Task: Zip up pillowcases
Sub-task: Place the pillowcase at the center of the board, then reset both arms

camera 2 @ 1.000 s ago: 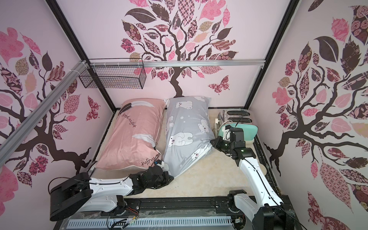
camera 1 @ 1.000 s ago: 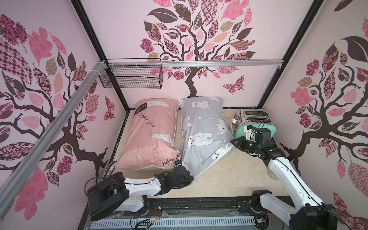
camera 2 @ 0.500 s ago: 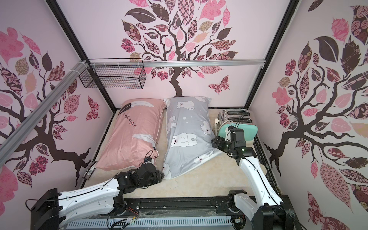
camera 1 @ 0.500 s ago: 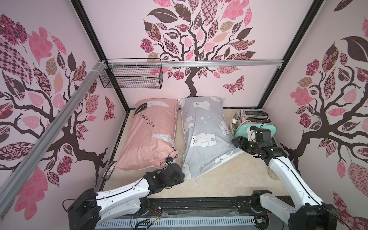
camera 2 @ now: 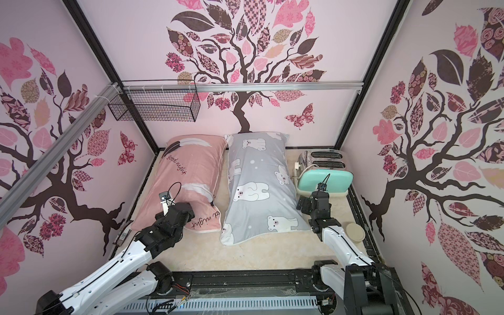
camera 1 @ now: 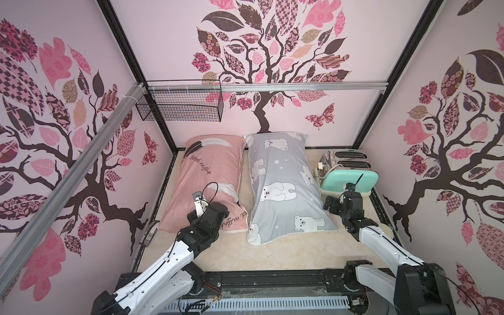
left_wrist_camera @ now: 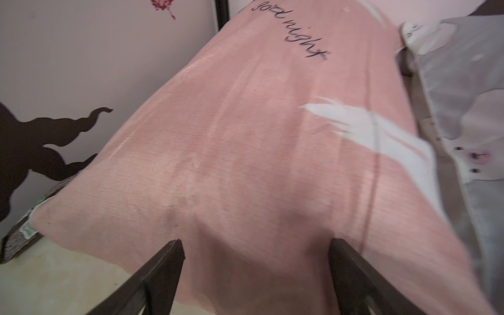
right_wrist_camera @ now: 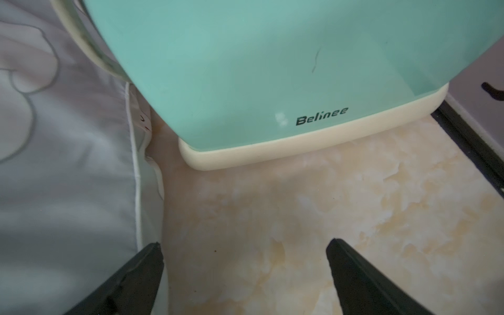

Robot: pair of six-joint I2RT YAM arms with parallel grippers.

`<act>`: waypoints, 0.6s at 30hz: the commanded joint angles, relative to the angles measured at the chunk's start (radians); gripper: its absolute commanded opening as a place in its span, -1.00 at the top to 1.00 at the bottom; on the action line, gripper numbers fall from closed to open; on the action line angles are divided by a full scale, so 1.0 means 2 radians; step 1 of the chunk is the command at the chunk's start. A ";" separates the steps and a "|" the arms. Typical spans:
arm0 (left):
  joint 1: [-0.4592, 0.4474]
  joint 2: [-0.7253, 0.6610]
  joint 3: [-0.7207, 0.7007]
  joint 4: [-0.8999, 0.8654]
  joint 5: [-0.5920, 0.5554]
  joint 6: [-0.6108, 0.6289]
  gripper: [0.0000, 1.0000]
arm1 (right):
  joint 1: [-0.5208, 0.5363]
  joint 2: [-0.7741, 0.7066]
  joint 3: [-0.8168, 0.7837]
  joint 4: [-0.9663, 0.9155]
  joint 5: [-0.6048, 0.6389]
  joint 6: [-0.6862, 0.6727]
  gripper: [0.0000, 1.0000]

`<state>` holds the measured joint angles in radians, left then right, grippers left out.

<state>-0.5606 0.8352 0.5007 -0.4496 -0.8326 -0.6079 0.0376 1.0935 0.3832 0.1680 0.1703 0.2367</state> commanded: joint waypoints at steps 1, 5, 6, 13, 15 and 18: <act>0.041 0.004 -0.024 0.124 -0.023 0.095 -0.79 | -0.002 0.029 -0.030 0.173 0.034 -0.011 -0.98; 0.117 0.041 -0.036 0.242 0.045 0.178 -0.79 | -0.002 0.088 -0.053 0.280 0.043 -0.006 -0.99; 0.136 0.060 -0.034 0.265 0.062 0.194 -0.78 | -0.003 0.093 -0.046 0.283 0.035 -0.007 -0.99; 0.199 0.202 -0.060 0.487 0.121 0.261 -0.80 | -0.002 0.155 -0.045 0.403 0.042 -0.057 -0.99; 0.201 0.253 -0.049 0.528 0.142 0.282 -0.82 | -0.003 0.196 -0.056 0.465 0.039 -0.061 -0.99; 0.205 0.310 -0.031 0.576 0.167 0.309 -0.85 | -0.001 0.243 -0.076 0.560 0.026 -0.074 -0.99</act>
<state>-0.1684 1.3682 0.4030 0.5110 -0.5880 -0.0921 0.0376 1.5208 0.2653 1.0580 0.2310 0.1329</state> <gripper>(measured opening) 0.922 0.995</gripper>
